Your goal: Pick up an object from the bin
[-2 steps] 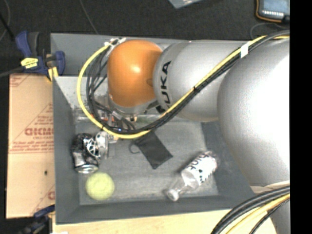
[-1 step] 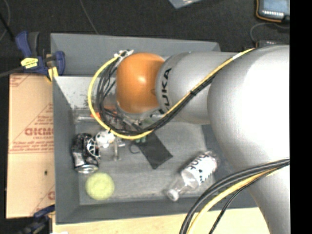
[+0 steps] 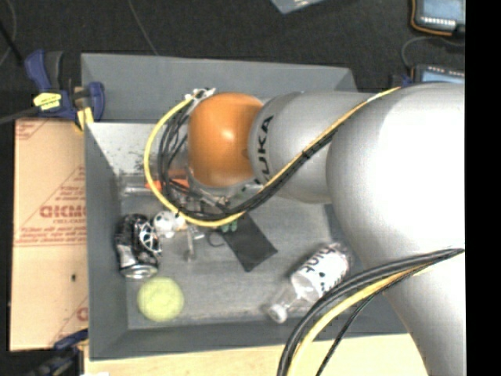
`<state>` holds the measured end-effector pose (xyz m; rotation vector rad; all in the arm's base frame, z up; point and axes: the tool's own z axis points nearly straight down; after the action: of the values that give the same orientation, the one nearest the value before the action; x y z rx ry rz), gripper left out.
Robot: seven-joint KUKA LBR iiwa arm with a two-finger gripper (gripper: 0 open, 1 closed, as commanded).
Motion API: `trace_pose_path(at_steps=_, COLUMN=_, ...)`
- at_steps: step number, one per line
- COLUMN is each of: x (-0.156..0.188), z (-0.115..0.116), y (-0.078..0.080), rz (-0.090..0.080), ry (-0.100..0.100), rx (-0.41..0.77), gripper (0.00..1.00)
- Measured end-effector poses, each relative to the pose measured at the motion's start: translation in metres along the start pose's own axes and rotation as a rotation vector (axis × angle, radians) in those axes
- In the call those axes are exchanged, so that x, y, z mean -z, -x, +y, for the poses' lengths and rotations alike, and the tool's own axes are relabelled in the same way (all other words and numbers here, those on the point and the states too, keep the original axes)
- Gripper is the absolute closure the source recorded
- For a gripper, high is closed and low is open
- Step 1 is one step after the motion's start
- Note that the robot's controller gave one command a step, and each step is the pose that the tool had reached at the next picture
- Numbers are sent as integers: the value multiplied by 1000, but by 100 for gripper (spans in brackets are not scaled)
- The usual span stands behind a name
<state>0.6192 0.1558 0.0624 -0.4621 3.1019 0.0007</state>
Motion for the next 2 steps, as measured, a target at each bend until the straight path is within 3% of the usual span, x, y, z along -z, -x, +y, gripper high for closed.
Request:
trace_pose_path(at_steps=1, x=8, z=-1, y=-2, rz=-7, ry=-1, rx=223, gripper=0)
trace_pose_path(at_steps=2, x=3, z=-1, y=2, rz=-6, ry=1, rx=-2, gripper=100)
